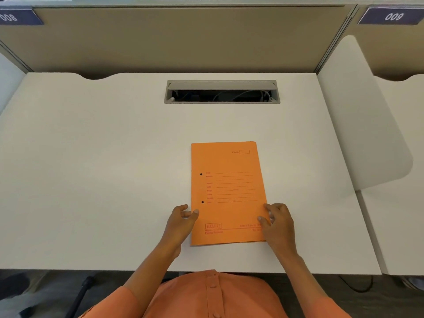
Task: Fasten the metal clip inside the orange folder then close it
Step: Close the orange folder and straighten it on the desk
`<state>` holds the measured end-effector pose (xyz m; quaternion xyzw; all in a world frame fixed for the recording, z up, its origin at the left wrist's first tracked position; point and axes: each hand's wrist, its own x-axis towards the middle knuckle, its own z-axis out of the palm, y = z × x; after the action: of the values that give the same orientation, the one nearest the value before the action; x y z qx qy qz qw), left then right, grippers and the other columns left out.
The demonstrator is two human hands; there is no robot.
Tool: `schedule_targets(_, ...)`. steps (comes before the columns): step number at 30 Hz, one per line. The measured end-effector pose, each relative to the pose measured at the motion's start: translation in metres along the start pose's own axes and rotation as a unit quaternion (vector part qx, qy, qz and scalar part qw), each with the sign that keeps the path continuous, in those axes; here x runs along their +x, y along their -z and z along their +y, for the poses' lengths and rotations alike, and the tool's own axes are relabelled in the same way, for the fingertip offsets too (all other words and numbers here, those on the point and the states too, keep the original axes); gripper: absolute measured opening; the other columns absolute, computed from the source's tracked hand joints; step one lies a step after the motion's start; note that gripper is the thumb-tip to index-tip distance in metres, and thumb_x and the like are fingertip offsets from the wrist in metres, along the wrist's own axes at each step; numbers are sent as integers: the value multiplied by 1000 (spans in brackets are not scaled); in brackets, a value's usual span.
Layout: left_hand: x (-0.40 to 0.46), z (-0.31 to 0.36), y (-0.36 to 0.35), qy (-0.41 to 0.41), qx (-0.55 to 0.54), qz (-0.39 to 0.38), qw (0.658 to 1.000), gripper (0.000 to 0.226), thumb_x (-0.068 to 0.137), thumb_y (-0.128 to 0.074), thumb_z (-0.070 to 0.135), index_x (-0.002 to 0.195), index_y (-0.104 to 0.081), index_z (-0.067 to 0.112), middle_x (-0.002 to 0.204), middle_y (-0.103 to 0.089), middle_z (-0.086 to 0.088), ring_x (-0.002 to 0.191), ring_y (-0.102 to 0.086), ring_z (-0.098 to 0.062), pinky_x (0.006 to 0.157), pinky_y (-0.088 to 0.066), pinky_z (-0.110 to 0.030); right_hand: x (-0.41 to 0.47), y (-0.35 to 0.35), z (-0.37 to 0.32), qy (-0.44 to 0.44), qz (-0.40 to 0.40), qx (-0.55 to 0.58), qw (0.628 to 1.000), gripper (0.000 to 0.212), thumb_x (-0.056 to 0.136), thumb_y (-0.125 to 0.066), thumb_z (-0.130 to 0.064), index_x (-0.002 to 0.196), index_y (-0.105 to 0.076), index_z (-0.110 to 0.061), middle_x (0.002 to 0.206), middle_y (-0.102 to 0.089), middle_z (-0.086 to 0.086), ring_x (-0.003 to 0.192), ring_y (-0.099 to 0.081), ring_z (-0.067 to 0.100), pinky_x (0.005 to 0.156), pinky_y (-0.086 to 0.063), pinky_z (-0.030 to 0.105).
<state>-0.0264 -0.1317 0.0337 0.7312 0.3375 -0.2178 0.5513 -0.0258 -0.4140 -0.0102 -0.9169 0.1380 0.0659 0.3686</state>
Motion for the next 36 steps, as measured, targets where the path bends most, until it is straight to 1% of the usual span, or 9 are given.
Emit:
schedule_targets(4,0,-2,-3,3,-28,-10,1000,59,102,-63,34,152,-41,12,112,-60,10,103,-60,-11,90,-49,-34,-2,-2,-2,-2,7,-17,1000,41,94,-75,-16,134,-66,-11,126,-58,3,111,-61,22,96,-57,35)
schedule_targets(7,0,-3,-2,-1,-40,-10,999,55,103,-62,29,152,-42,12,116,-59,6,114,-62,-20,96,-53,-38,-3,-2,-3,-1,13,-22,1000,41,94,-75,-15,134,-67,-10,125,-58,3,110,-61,22,95,-57,34)
schedule_targets(11,0,-5,2,-24,-31,-14,999,51,104,-61,21,151,-43,17,115,-60,7,109,-62,-18,76,-53,-25,-4,-2,-4,-14,17,-11,1000,46,93,-76,-15,137,-64,-10,125,-58,4,110,-62,23,93,-57,35)
schedule_targets(16,3,-5,10,-43,-36,-50,997,56,101,-66,20,151,-42,22,117,-69,-2,110,-69,-20,85,-59,-34,-8,-1,-7,-42,23,21,999,47,92,-77,-14,137,-64,-11,126,-59,4,107,-60,18,89,-52,29)
schedule_targets(18,4,-4,12,-50,-31,-71,996,49,102,-64,17,147,-47,23,110,-76,-2,102,-74,-15,78,-60,-28,-9,0,-9,-51,25,45,997,49,91,-79,-12,137,-64,-12,127,-59,5,107,-60,18,89,-52,30)
schedule_targets(21,4,0,15,-59,-20,-92,994,42,103,-61,13,144,-52,20,110,-77,-3,102,-75,-14,73,-58,-21,-10,3,-13,-73,28,78,994,51,91,-79,-15,138,-62,-14,129,-60,4,107,-60,18,87,-51,30)
schedule_targets(27,6,5,25,-60,-54,-104,991,40,103,-61,10,141,-56,19,116,-77,-5,109,-73,-18,77,-58,-22,-9,10,-18,-169,13,226,959,49,99,-69,-28,146,-56,-20,118,-65,-5,99,-62,4,73,-50,20)
schedule_targets(32,5,8,39,-80,-70,-102,989,39,103,-61,10,141,-58,18,116,-78,-2,107,-74,-12,71,-57,-13,-8,15,-35,-185,0,319,930,35,105,-58,-16,138,-65,-29,120,-74,-5,106,-71,12,76,-58,27)
schedule_targets(36,6,15,56,-106,-76,-88,988,39,103,-62,12,141,-57,17,116,-79,0,110,-73,-12,76,-56,-13,-8,18,-61,-168,0,339,926,34,105,-57,-14,130,-68,-35,113,-77,-10,102,-74,12,74,-60,28)
